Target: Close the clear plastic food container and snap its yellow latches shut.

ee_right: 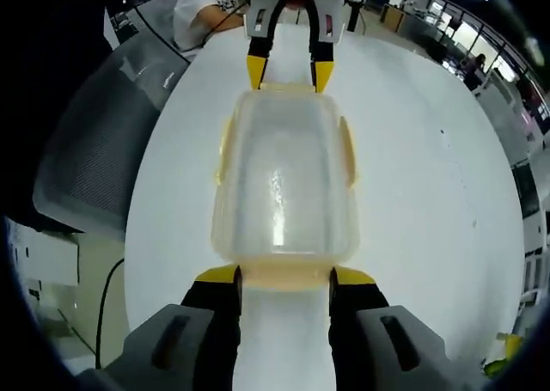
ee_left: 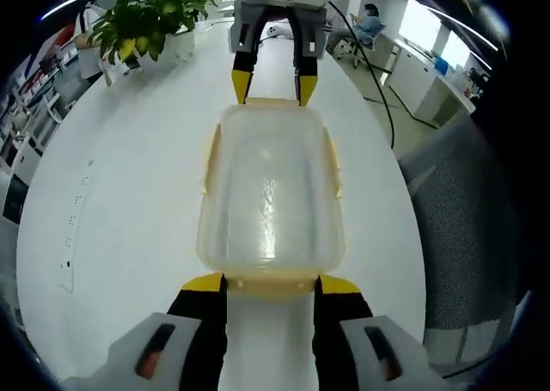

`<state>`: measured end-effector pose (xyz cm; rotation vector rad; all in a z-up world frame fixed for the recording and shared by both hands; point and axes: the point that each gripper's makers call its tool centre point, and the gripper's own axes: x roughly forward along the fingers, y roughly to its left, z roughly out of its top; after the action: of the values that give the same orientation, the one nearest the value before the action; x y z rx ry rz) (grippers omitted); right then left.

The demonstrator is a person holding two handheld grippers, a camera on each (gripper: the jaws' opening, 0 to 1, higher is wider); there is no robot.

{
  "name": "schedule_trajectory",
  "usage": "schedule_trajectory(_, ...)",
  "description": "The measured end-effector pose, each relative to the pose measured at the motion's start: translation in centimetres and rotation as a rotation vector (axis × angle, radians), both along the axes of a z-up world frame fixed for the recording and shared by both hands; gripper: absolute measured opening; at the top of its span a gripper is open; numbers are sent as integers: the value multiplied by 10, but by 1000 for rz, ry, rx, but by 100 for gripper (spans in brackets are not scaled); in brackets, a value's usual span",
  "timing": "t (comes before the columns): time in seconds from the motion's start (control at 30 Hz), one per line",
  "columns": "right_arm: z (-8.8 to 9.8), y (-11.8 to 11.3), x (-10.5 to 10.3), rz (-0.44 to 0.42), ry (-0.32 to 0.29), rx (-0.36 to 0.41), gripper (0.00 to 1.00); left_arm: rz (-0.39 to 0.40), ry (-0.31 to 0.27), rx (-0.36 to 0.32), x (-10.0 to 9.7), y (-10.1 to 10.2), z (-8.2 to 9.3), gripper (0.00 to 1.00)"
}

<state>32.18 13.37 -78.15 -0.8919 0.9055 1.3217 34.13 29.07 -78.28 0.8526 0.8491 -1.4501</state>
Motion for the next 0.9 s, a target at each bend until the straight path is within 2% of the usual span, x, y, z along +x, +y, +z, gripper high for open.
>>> schedule_trajectory(0.2,-5,0,-3,0,8,0,37,-2,15,10,-2,0,-5,33)
schedule_trajectory(0.77,-11,-1,-2,-24,12,25,37,-4,-21,3,0,-1,-8,33)
schedule_trajectory(0.9,-12,-1,-2,-5,0,-3,38,-13,-26,18,0,-1,-8,34)
